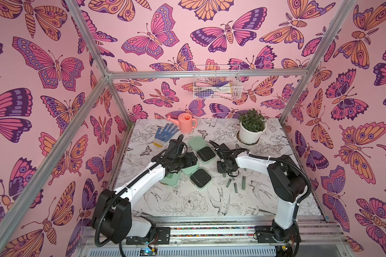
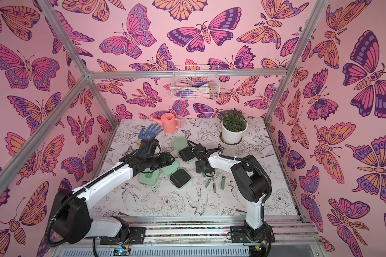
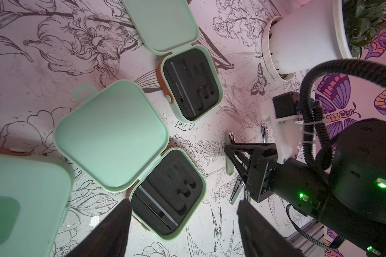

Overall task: Organize nail clipper sets
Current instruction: Pick up the nail clipper from the center of the board.

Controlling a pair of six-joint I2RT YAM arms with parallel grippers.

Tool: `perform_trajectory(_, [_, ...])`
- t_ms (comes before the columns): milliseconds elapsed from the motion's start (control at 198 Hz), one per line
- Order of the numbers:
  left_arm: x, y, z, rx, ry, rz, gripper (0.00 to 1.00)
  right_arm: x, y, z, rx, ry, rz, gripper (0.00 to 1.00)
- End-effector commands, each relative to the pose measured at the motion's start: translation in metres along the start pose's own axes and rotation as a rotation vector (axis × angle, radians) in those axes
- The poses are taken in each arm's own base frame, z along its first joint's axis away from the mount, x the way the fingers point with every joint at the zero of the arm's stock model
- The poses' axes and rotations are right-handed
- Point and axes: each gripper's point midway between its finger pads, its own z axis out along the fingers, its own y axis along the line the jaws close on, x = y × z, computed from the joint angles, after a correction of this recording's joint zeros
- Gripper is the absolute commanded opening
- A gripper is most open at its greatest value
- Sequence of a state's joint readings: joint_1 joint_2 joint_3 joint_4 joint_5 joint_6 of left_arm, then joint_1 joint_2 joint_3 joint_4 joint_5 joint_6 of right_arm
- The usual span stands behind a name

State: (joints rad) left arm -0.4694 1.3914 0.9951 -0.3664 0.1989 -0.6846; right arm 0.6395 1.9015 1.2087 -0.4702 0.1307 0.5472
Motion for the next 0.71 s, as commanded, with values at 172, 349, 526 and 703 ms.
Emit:
perform_trajectory(172, [0.004, 0.005, -0.001, 0.006, 0.007, 0.001, 0.77, 0.001, -0.002, -0.019, -0.005, -0.014, -0.021, 0.14])
perform_trajectory(349, [0.005, 0.008, -0.001, 0.004, 0.011, -0.006, 0.76, 0.003, 0.002, -0.035, -0.039, -0.027, -0.077, 0.14])
perform_trajectory(526, [0.001, 0.017, -0.006, 0.002, 0.001, -0.043, 0.76, 0.008, 0.018, -0.055, -0.063, -0.049, -0.185, 0.14])
perform_trajectory(703, [-0.002, 0.036, -0.017, -0.008, -0.011, -0.102, 0.76, 0.021, 0.057, -0.078, -0.084, -0.083, -0.376, 0.14])
